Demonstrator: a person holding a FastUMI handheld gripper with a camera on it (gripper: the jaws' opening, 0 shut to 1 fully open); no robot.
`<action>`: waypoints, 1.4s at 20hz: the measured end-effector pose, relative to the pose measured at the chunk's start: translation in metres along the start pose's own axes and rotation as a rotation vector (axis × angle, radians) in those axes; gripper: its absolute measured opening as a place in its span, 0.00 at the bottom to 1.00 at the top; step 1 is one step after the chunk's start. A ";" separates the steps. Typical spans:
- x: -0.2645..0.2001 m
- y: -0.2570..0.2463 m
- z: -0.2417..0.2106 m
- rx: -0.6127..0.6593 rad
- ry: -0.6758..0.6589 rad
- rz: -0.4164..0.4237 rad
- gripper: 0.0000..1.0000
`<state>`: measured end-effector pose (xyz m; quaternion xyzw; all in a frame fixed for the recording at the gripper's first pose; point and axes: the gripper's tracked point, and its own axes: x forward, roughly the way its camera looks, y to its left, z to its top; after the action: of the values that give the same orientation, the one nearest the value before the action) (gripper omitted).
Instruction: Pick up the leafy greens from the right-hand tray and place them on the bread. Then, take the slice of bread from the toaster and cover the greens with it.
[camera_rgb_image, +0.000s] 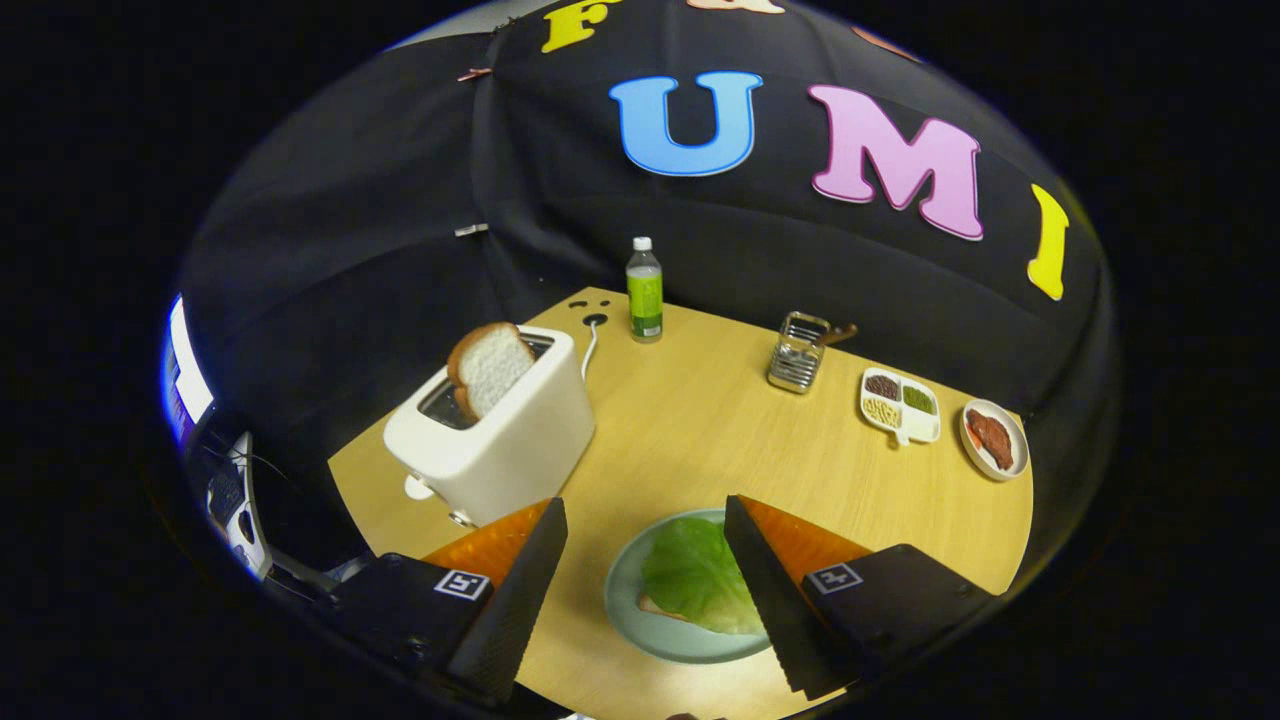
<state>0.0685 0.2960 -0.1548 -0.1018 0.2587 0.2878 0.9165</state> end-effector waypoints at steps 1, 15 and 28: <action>0.002 0.010 0.009 -0.016 -0.018 0.017 0.98; 0.051 0.136 0.056 -0.170 -0.054 0.197 0.99; 0.132 0.140 0.053 -0.152 -0.037 0.103 0.98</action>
<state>0.1023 0.4902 -0.1852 -0.1522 0.2239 0.3552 0.8947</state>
